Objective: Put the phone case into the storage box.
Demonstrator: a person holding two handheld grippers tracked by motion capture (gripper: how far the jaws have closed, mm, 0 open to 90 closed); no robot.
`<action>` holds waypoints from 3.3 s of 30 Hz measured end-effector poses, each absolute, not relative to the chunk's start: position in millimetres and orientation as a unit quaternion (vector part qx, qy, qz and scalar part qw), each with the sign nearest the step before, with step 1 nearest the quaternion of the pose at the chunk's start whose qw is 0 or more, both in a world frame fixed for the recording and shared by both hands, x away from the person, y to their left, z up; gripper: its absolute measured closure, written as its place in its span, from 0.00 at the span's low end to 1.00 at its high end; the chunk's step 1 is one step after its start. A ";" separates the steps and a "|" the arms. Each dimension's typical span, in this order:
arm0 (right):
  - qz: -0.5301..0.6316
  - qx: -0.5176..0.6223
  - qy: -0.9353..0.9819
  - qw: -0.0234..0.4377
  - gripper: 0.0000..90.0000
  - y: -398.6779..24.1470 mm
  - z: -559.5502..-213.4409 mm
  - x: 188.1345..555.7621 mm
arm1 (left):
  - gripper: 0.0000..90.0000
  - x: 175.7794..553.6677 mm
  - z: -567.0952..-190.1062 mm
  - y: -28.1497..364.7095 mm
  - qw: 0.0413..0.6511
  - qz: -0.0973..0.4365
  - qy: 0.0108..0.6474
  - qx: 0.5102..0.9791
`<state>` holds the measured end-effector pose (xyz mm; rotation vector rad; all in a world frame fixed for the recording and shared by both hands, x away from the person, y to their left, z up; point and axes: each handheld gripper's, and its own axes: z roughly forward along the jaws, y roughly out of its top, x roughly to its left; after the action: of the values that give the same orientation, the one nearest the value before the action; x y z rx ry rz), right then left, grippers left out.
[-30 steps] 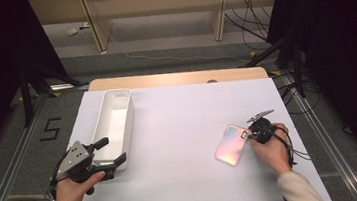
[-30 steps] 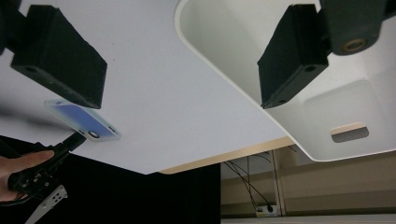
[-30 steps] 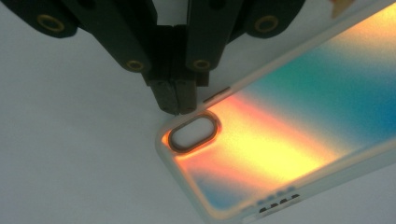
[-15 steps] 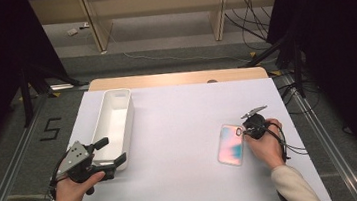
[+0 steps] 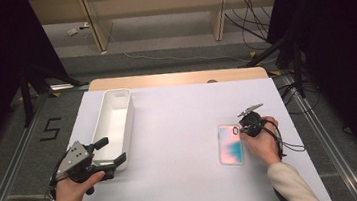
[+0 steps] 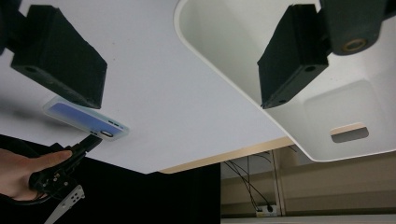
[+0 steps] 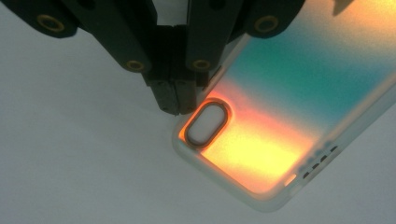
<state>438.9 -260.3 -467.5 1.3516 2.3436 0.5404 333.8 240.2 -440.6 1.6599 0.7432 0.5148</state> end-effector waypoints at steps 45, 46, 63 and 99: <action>0.286 0.453 0.819 0.207 0.47 -267.7 -433.3 403.2 | 0.16 335.7 -440.5 239.8 0.587 0.220 0.326 0.707; 0.290 0.447 0.820 0.207 0.46 -267.4 -433.3 401.1 | 0.16 335.4 -440.2 238.5 0.588 0.219 0.327 0.706; 0.317 0.400 0.832 0.216 0.31 -262.1 -426.8 372.4 | 0.16 334.7 -442.0 238.7 0.586 0.222 0.323 0.709; 0.134 0.213 0.959 0.129 0.33 -217.4 -439.9 357.7 | 0.16 332.1 -441.7 238.5 0.586 0.220 0.317 0.713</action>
<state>357.7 -217.4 -439.9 0.6197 2.7877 0.3899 332.1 238.5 -441.7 1.6618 0.7393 0.5140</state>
